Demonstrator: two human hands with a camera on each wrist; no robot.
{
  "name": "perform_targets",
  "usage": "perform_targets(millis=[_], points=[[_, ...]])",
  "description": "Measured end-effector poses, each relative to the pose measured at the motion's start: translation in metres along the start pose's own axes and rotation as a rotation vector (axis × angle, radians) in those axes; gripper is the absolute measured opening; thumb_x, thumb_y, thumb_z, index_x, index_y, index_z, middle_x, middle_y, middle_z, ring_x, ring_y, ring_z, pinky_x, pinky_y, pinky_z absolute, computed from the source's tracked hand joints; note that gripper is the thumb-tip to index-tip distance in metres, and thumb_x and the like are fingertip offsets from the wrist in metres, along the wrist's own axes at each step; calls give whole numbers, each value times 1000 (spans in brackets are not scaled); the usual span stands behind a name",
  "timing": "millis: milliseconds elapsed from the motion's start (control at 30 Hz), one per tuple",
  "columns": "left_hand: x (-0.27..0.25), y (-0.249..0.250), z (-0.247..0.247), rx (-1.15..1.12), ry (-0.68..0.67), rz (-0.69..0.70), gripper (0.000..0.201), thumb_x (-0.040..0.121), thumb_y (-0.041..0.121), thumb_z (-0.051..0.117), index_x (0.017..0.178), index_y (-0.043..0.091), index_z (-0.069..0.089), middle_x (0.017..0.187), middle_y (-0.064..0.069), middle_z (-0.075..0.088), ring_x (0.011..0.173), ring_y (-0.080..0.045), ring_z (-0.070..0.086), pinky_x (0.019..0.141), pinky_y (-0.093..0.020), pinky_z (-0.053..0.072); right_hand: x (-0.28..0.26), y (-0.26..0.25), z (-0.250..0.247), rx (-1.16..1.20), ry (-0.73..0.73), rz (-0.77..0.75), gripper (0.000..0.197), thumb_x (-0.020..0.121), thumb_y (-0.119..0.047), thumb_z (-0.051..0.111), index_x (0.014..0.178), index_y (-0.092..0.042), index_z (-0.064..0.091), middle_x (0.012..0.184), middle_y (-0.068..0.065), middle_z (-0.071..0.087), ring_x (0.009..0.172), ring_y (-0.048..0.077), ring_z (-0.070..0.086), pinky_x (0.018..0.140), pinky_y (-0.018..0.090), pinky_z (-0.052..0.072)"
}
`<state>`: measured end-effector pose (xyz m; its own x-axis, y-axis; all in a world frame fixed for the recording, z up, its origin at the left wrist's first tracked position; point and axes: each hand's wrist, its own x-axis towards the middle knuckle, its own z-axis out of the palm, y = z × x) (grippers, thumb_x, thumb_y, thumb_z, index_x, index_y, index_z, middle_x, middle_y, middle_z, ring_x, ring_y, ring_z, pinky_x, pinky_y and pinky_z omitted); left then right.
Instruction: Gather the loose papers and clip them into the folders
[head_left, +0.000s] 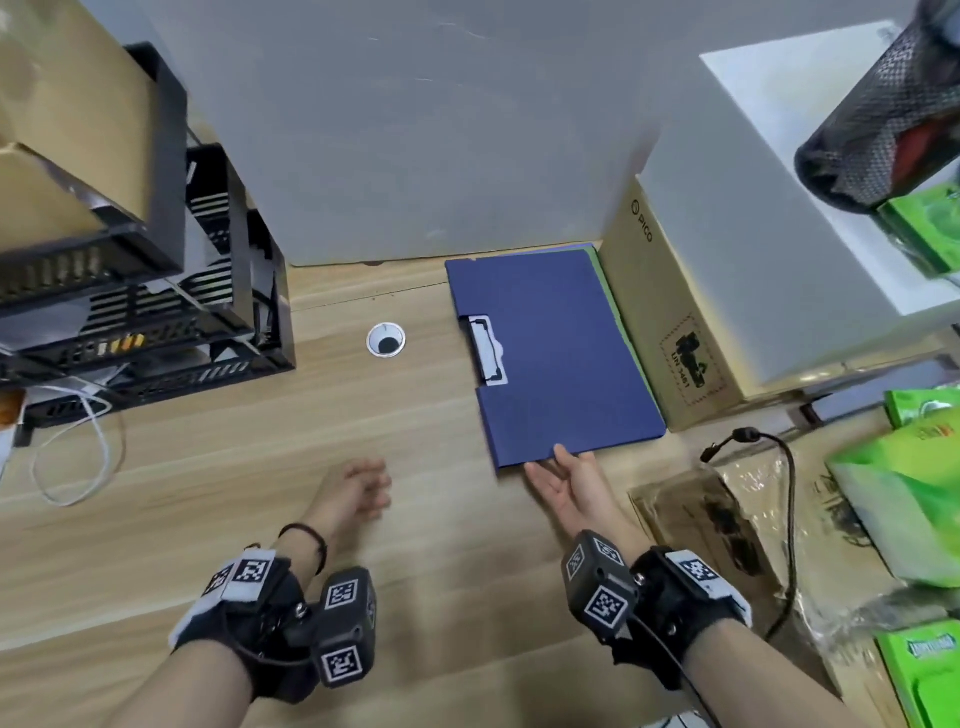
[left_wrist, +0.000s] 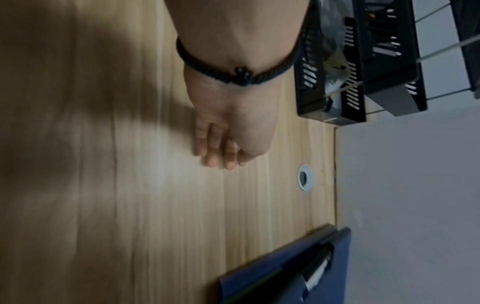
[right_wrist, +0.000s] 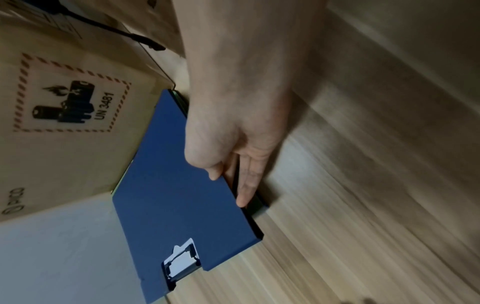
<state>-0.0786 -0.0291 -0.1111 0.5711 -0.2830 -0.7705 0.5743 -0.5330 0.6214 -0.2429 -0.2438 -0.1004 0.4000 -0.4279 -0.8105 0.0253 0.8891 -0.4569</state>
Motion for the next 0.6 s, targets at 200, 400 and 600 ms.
perform_targets(millis=[200,400,600], points=[[6,-25,-11,9,99,-90,20,97,3,43,114,8,53,83,-6,62,62,-19,57,56,-25,45,14,-13,-10,-14,91,33,24,99,-2,47,122,-1,47,101,19,63,89,29,64,54,29,59],[11,-28,-13,20,106,-90,17,97,4,45,110,8,55,81,-6,61,62,-21,57,56,-27,44,22,-15,-11,-210,115,12,19,97,-5,53,113,6,51,100,22,65,80,29,69,63,32,62],[-5,-34,-23,52,76,-85,19,97,6,40,100,15,57,83,-4,63,62,-19,58,59,-27,45,21,-20,-16,-575,156,100,25,97,-27,55,81,-9,53,61,6,54,52,24,66,56,37,60]])
